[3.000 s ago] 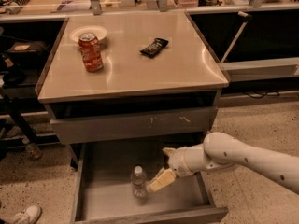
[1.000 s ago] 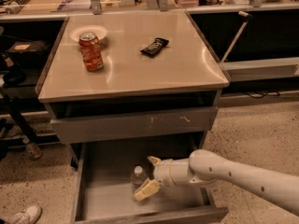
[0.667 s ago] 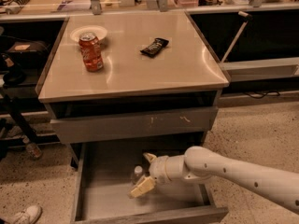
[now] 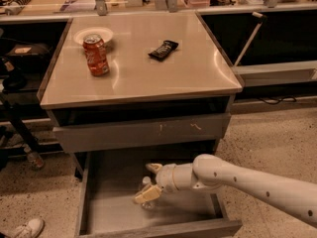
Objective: Pick water bottle from middle drawer and place on counter
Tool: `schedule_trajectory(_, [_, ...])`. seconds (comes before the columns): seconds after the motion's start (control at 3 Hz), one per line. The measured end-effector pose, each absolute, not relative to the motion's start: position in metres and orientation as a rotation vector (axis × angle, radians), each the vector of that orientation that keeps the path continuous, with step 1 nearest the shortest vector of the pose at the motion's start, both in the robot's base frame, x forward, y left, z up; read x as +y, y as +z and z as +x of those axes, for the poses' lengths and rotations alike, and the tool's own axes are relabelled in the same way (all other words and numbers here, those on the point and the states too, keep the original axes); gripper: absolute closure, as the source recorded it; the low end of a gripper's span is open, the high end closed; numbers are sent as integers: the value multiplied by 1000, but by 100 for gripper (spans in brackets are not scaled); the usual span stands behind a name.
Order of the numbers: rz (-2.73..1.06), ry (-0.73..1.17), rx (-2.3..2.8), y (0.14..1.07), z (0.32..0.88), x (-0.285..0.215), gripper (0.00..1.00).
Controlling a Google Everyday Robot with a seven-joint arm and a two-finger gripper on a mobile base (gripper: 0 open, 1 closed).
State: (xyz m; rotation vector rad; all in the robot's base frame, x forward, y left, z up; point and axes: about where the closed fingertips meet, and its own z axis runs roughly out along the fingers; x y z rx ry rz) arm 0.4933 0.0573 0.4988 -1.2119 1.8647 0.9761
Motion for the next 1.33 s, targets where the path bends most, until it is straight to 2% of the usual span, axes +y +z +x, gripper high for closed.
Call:
schedule_trajectory(1.0, [-1212,976,1865,499,493,57,89])
schedule_trajectory(1.33, [-1212,976,1865,499,493,57,100])
